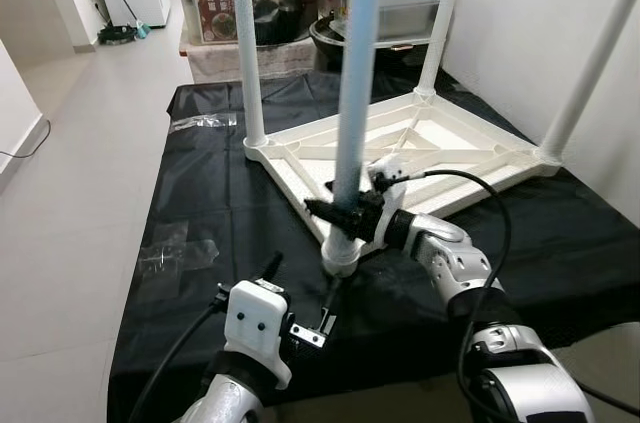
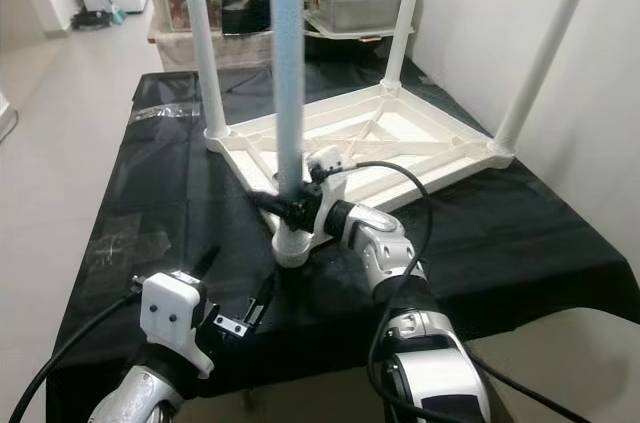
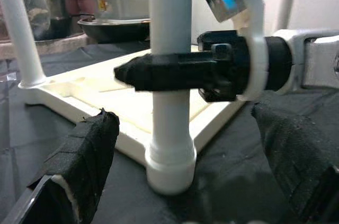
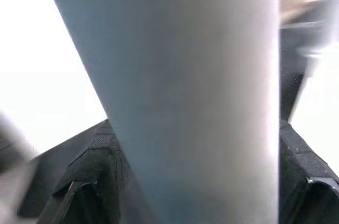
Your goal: Building children table
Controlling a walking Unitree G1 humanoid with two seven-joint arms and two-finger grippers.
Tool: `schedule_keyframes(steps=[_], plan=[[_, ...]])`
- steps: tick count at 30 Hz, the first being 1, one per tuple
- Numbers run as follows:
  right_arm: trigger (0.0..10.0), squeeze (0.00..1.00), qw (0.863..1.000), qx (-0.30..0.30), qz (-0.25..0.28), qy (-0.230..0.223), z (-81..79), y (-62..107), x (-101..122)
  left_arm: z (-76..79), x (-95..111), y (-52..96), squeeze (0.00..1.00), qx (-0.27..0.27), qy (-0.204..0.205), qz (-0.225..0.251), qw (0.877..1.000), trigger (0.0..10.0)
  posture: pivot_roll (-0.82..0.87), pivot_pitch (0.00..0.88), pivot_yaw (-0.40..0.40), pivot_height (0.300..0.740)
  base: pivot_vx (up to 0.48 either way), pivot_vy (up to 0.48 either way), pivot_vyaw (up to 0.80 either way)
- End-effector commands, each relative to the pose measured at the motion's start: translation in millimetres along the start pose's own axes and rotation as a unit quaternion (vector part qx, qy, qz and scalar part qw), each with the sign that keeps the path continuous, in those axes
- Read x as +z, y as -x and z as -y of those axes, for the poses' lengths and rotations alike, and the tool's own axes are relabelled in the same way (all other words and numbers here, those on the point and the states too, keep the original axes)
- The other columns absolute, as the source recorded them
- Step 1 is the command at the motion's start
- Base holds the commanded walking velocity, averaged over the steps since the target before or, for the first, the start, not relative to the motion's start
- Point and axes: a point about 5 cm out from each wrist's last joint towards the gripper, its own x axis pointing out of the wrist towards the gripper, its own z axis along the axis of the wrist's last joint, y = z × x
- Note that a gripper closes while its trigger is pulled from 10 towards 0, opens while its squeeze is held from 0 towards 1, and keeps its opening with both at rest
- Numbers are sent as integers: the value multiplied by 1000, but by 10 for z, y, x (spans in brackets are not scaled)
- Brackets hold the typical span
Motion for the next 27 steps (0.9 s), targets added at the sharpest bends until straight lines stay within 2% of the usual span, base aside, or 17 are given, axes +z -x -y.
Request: schedule_keyframes(steps=[1,2,5,6,9,10,15,16,18,19,21,22,23,24,25,26,27], plan=[[10000,0,996,85,-25,3,-120,-110,-31,-21,-18,7,0,4,-2,-5,1000,10000,94,0,-19,740,0,0,0],[10000,0,993,114,-28,3,-153,-158,-30,-24,-15,13,0,5,-3,-5,1000,10000,102,0,-27,740,0,0,0],[10000,0,991,130,-29,3,-172,-191,-27,-25,-13,17,0,6,-3,-6,1000,10000,102,0,-27,740,0,0,0],[10000,0,987,155,-27,-12,-206,-228,-32,-31,-15,25,0,7,-4,-7,1000,10000,104,0,-39,740,0,0,0],[10000,0,984,177,-30,-22,-245,-255,-57,-35,-17,30,0,9,-4,-8,1000,10000,105,0,-35,740,0,0,0],[0,0,982,184,-35,-23,-277,-278,-103,-38,-18,33,0,9,-4,-8,1000,10000,105,0,-35,740,0,0,0],[0,0,986,159,-41,-14,-267,-296,-169,-37,-18,34,0,10,-4,-8,1000,10000,109,0,-34,740,0,0,0],[0,0,992,120,-48,3,-228,-296,-204,-35,-20,31,0,9,-4,-8,1000,10000,109,0,-34,740,0,0,0],[0,0,997,-14,-61,44,-78,-271,-239,-23,-23,23,0,7,-2,-7,1000,10000,95,0,-28,740,0,0,0],[0,0,993,-98,-60,29,23,-251,-245,-19,-24,21,0,7,-2,-7,1000,10000,95,0,-28,740,0,0,0],[0,0,993,-98,-60,29,23,-251,-245,-19,-24,21,0,7,-2,-7,1000,10000,95,0,-28,740,0,0,0],[0,0,987,-148,-61,14,84,-236,-248,-21,-22,20,0,7,-2,-7,1000,10000,90,0,-29,740,0,0,0],[0,0,966,-249,-68,9,186,-177,-281,-24,-22,20,0,7,-1,-7,1000,10000,84,0,-25,740,0,0,0],[0,0,930,-362,-62,-4,281,-57,-321,-24,-23,19,0,6,0,-7,1000,10000,84,0,-25,740,0,0,0],[0,0,900,-432,-57,-10,329,38,-350,-23,-24,19,0,6,0,-7,1000,10000,84,0,-25,740,0,0,0],[0,0,900,-432,-57,-10,329,38,-350,-23,-24,19,0,6,0,-7,1000,10000,84,0,-25,740,0,0,0],[0,0,862,-505,-43,-13,349,158,-370,-19,-26,17,0,5,0,-7,1000,10000,79,0,-22,740,0,0,0]])
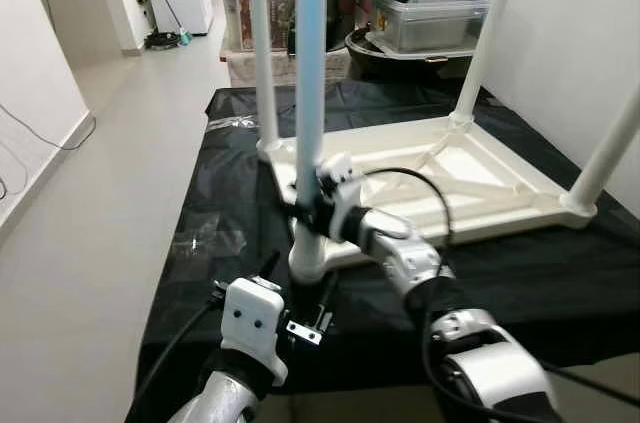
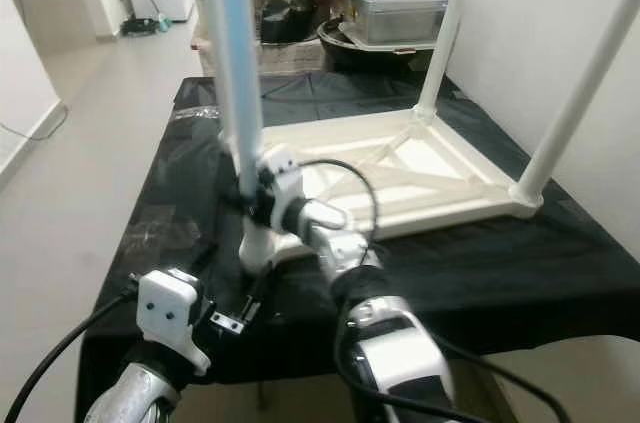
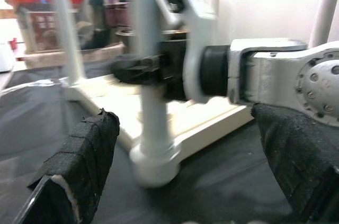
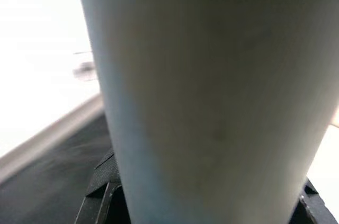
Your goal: Building children table
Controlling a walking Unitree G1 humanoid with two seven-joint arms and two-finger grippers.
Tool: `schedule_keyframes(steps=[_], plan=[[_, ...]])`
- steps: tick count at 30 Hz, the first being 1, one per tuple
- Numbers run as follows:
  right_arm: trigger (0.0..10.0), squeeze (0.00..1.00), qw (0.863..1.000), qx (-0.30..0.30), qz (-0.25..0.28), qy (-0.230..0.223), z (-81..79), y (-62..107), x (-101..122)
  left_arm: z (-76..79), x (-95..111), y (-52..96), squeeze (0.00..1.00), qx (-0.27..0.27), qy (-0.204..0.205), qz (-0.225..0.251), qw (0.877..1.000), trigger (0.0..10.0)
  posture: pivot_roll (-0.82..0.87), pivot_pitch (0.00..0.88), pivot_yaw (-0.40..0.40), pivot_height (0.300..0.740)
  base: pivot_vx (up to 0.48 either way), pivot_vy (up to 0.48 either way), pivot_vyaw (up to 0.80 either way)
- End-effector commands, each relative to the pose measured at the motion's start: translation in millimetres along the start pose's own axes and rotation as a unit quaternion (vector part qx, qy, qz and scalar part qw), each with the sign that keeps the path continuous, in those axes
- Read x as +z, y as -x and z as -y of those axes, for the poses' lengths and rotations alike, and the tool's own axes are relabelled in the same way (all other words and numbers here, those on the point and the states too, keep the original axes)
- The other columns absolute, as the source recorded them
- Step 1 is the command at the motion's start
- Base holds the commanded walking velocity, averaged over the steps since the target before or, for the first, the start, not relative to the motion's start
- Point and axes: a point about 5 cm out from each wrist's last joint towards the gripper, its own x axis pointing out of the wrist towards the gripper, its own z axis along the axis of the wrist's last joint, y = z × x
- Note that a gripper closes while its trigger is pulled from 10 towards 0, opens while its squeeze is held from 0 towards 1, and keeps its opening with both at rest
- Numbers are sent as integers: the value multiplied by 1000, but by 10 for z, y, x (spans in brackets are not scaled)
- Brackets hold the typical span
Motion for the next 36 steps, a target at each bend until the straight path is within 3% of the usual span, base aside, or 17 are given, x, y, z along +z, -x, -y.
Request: schedule_keyframes(steps=[1,5,13,14,15,19,20,23,24,25,26,28,29,31,32,33,36], plan=[[0,0,990,-127,-64,-14,306,148,-274,-9,-18,6,0,1,1,-5,1000,10000,79,0,-22,740,0,0,0],[0,0,962,-265,-31,-48,310,341,-283,-11,-22,2,0,0,1,-5,1000,10000,81,0,-19,740,0,0,0],[0,0,968,-237,-15,-82,64,237,-238,-6,-20,-2,0,-1,0,-5,1000,10000,81,0,-19,740,0,0,0],[10000,0,976,-200,-1,-91,-53,170,-197,-2,-21,-3,0,-1,1,-5,1000,10000,79,0,-26,740,0,0,0],[10000,1000,983,-159,22,-86,-126,121,-133,-3,-18,-4,0,1,1,-4,1000,10000,76,0,-30,740,0,0,0],[10000,1000,988,-131,54,-52,-136,98,-36,-6,-18,-9,0,3,2,-3,1000,10000,47,0,-29,740,0,0,0],[10000,0,990,-122,65,-37,-88,103,-4,-5,-22,-10,0,2,3,-3,1000,10000,47,0,-29,740,0,0,0],[10000,0,993,-89,71,-41,-52,105,21,-6,-26,-6,0,1,3,-4,1000,10000,47,0,-15,740,0,0,0],[10000,0,996,-11,59,-66,-81,94,5,-7,-25,-5,0,1,3,-4,1000,10000,48,0,-17,740,0,0,0],[10000,0,996,-11,59,-66,-81,94,5,-7,-25,-5,0,1,3,-4,1000,10000,48,0,-17,740,0,0,0],[10000,0,994,45,53,-85,-108,93,-2,-9,-24,-5,0,1,3,-5,1000,10000,48,0,-17,740,0,0,0],[10000,0,981,168,28,-92,-172,117,-20,-11,-21,-8,0,1,2,-4,1000,10000,51,0,-20,740,0,0,0],[10000,0,981,168,28,-92,-172,117,-20,-11,-21,-8,0,1,2,-4,1000,10000,51,0,-20,740,0,0,0],[10000,0,957,282,8,-75,-178,178,-9,-15,-20,-11,0,1,1,-4,1000,10000,54,0,-18,740,0,0,0],[10000,0,957,282,8,-75,-178,178,-9,-15,-20,-11,0,1,1,-4,1000,10000,54,0,-18,740,0,0,0],[10000,0,928,368,-21,-52,-167,203,19,-21,-20,-9,0,1,0,-4,1000,10000,76,0,-17,740,0,0,0],[10000,0,916,398,-32,-45,-173,209,29,-23,-21,-6,0,2,-1,-5,1000,10000,76,0,-17,740,0,0,0]])
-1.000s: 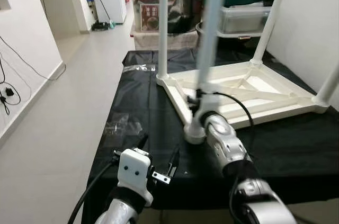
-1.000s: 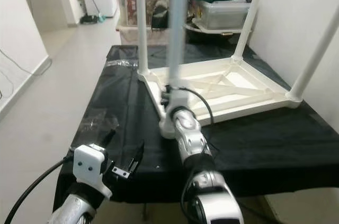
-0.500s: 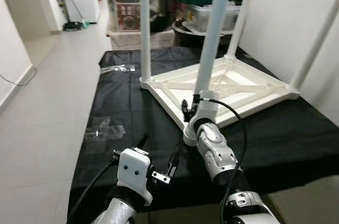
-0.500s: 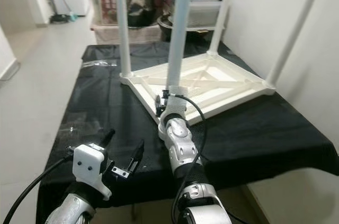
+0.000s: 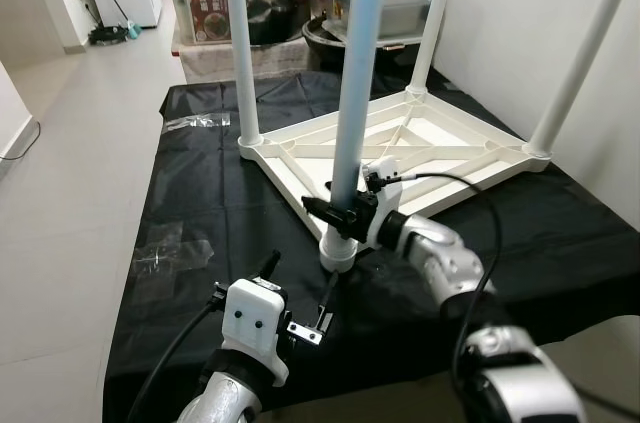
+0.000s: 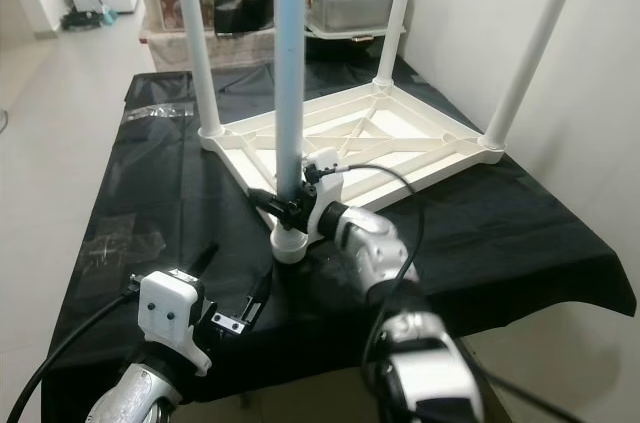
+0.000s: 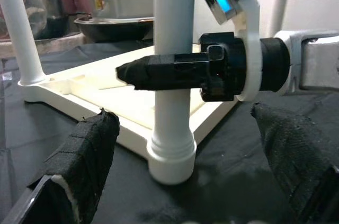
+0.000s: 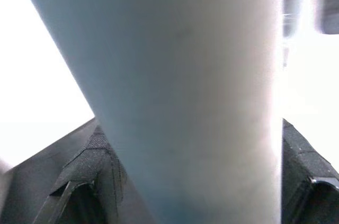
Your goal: Building children table
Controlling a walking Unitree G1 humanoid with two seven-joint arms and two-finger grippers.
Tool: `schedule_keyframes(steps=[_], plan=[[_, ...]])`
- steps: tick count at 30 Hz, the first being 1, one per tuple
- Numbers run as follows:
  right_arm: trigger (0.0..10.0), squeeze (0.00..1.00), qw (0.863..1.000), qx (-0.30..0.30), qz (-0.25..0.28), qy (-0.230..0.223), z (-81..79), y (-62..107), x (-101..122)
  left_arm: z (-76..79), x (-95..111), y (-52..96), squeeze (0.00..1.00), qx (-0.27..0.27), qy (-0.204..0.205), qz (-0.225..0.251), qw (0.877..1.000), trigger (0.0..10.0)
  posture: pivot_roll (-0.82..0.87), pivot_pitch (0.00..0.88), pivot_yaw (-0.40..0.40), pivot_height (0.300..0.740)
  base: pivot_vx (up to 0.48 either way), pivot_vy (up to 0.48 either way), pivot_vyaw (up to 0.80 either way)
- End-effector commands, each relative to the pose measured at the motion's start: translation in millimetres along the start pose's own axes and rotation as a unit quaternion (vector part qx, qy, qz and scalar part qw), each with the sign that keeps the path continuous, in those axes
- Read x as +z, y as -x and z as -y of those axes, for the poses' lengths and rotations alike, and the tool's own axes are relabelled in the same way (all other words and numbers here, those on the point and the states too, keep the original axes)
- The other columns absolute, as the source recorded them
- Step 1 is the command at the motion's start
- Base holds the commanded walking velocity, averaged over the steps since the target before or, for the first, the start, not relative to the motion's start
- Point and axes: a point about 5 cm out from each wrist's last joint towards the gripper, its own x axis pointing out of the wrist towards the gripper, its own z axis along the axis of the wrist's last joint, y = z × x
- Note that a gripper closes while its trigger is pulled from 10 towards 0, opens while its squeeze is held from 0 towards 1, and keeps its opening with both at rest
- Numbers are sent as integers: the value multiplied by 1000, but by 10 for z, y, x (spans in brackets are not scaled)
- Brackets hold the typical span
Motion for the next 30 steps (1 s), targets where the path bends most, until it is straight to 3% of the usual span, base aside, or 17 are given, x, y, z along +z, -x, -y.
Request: schedule_keyframes(steps=[1,9,10,13,17,18,19,20,21,23,24,25,26,27,28,29,30], plan=[[10000,0,994,99,-36,1,-128,-111,-59,-12,-20,10,0,2,0,-5,1000,10000,91,0,-20,740,0,0,0],[10000,0,986,160,-54,-3,-185,-163,-48,-20,-12,16,0,5,-2,-4,1000,10000,111,0,-36,740,0,0,0],[0,0,983,169,-67,0,-201,-182,-66,-19,-13,19,0,6,-2,-5,1000,10000,107,0,-35,740,0,0,0],[0,0,982,171,-78,2,-217,-209,-97,-7,-16,21,0,6,-1,-5,1000,10000,100,0,-35,740,0,0,0],[0,0,991,117,-59,31,-179,-229,-117,10,-18,13,0,9,2,-3,1000,10000,72,0,-46,740,0,0,0],[0,0,996,68,-54,31,-139,-249,-126,10,-24,21,0,9,3,-3,1000,10000,55,0,-29,740,0,0,0],[0,0,996,68,-54,31,-139,-249,-126,10,-24,21,0,9,3,-3,1000,10000,55,0,-29,740,0,0,0],[0,0,998,-22,-50,31,-50,-267,-140,12,-35,33,0,8,4,-6,1000,10000,52,0,-23,740,0,0,0],[0,0,996,-61,-49,31,-12,-267,-146,13,-38,36,0,7,4,-7,1000,10000,52,0,-23,740,0,0,0],[0,0,995,-81,-48,33,9,-264,-147,13,-40,37,0,7,4,-7,1000,10000,52,0,-23,740,0,0,0],[0,0,988,-148,-37,28,76,-242,-145,16,-42,37,0,6,4,-8,1000,10000,53,0,-23,740,0,0,0],[0,0,988,-148,-37,28,76,-242,-145,16,-42,37,0,6,4,-8,1000,10000,53,0,-23,740,0,0,0],[0,0,962,-273,-16,16,202,-143,-151,15,-43,38,0,5,4,-8,1000,10000,48,0,-17,740,0,0,0],[0,0,933,-360,-4,6,285,-49,-163,14,-44,39,0,5,4,-8,1000,10000,48,0,-17,740,0,0,0],[0,0,892,-453,13,3,343,93,-184,16,-48,40,0,5,5,-9,1000,10000,43,0,-13,740,0,0,0],[0,0,860,-510,26,-5,351,197,-212,20,-51,40,0,3,5,-10,1000,10000,43,0,-13,740,0,0,0],[0,0,860,-510,26,-5,351,197,-212,20,-51,40,0,3,5,-10,1000,10000,43,0,-13,740,0,0,0]])
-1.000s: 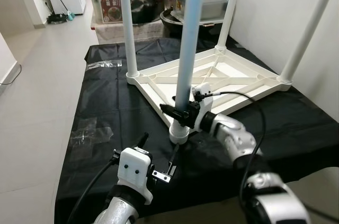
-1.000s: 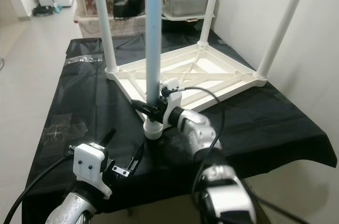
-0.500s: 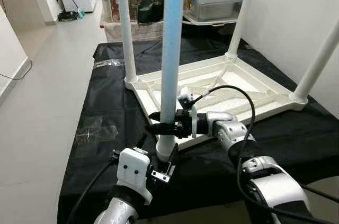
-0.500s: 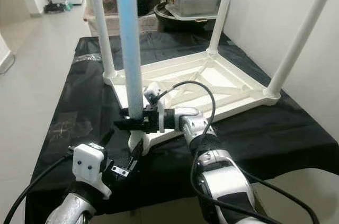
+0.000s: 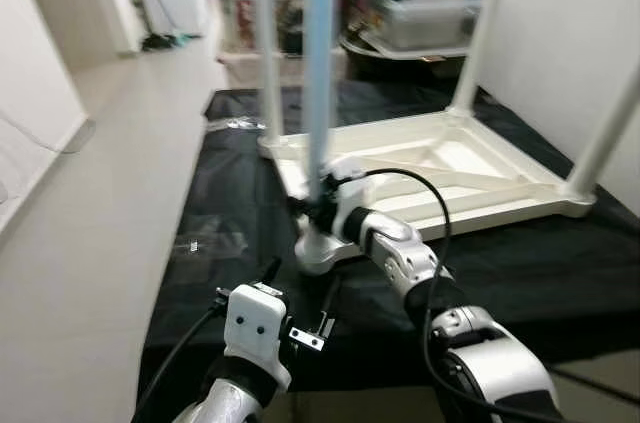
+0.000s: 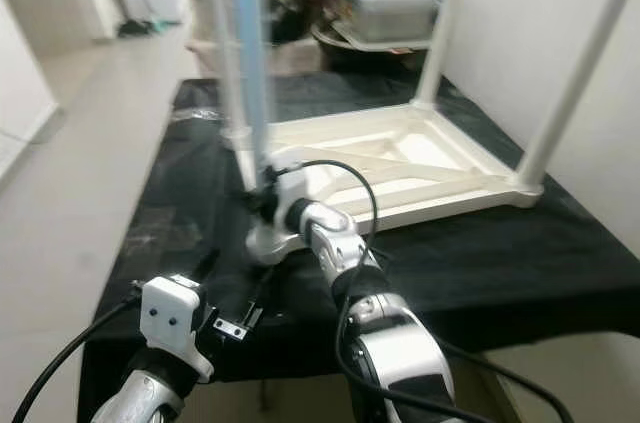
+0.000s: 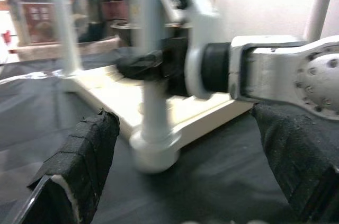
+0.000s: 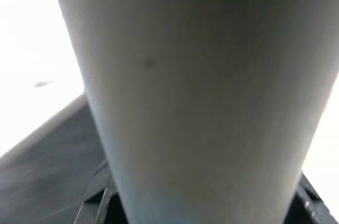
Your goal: Building children table
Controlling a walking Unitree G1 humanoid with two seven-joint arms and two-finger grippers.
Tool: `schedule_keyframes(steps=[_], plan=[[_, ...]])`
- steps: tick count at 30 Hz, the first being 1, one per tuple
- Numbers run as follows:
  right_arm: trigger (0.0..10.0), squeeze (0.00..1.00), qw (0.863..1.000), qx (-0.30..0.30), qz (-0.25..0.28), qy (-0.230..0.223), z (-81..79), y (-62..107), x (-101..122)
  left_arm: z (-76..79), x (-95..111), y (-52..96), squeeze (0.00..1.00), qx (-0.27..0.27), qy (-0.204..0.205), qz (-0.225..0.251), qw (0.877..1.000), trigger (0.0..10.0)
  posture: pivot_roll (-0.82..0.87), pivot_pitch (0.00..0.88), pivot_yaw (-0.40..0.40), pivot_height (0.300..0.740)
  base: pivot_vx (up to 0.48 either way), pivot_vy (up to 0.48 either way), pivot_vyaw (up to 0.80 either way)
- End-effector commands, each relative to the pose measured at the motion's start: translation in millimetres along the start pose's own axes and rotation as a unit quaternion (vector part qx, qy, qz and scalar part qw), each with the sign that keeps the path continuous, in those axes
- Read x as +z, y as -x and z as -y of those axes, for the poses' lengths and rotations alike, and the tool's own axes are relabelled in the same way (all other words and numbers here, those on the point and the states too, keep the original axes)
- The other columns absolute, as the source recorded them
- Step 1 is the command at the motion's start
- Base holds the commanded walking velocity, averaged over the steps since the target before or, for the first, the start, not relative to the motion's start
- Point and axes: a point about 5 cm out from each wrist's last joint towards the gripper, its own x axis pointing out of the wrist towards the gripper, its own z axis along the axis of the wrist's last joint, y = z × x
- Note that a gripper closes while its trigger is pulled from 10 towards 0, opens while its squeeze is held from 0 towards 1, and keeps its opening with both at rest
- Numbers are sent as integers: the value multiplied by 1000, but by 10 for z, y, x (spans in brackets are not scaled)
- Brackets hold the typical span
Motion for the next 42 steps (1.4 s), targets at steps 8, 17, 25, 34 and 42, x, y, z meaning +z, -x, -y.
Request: schedule_keyframes(steps=[8,17,25,34,42], plan=[[0,0,980,-195,-4,-45,154,209,-129,3,-32,4,0,-2,-2,-4,1000,10000,47,0,-13,740,0,0,0],[10000,1000,996,-36,43,-76,-291,96,-32,1,-28,1,0,0,-1,-3,1000,10000,45,0,-21,740,0,0,0],[10000,0,989,128,17,-78,-283,63,-32,3,-24,-10,0,0,-1,-1,1000,10000,47,0,-27,740,0,0,0],[10000,0,910,411,-47,-35,-246,167,6,-5,-18,-20,0,1,-2,0,1000,10000,50,0,-29,740,0,0,0],[10000,0,820,568,-71,-10,-408,240,104,-18,-9,-12,0,0,-4,0,1000,10000,87,0,-24,740,0,0,0]])
